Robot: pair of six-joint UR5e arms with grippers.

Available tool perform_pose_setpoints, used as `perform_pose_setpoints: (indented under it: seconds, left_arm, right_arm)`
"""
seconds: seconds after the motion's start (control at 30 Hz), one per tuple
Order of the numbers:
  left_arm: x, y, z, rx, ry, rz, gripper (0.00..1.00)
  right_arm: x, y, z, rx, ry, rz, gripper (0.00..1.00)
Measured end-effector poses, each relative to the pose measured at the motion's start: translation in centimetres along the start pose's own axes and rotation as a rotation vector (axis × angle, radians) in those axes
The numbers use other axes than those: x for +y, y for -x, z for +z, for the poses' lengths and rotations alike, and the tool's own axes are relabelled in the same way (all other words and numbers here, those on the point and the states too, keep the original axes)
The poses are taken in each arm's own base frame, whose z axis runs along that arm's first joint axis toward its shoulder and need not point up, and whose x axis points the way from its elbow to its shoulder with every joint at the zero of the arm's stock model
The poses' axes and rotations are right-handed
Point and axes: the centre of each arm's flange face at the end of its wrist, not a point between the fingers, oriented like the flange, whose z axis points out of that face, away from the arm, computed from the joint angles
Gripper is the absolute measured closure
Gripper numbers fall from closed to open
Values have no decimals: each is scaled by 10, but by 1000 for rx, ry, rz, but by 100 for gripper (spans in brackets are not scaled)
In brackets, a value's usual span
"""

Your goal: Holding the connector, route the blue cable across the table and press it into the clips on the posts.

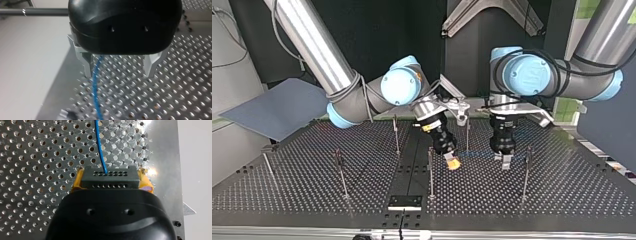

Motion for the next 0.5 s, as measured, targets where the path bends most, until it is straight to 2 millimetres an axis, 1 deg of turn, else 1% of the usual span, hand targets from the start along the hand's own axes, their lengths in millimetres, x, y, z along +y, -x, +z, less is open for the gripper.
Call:
perform_pose_setpoints:
  seconds: [0.17, 0.3, 0.33, 0.37, 0.4, 0.43, 0.47, 0.5]
  left_arm:
    - [4, -19, 8, 28, 22, 14, 0]
    - [5, -24, 11, 34, 33, 17, 0]
    - [5, -24, 11, 33, 36, 17, 4]
    - [6, -24, 11, 31, 38, 17, 4]
    - [6, -24, 11, 30, 40, 16, 20]
    - [6, -24, 12, 28, 45, 15, 32]
    - [7, -24, 12, 27, 50, 15, 32]
    - [7, -24, 12, 25, 56, 14, 52]
  right_arm:
    - [0, 0, 0, 0, 0, 0, 100]
    - [0, 0, 0, -1, 0, 0, 100]
    - [0, 0, 0, -1, 0, 0, 100]
    - [0, 0, 0, -1, 0, 0, 100]
    - [0, 0, 0, -1, 0, 0, 100]
    - [0, 0, 0, -1, -1, -1, 100]
    - [0, 0, 0, -1, -1, -1, 100]
    - [0, 0, 0, -1, -1, -1, 100]
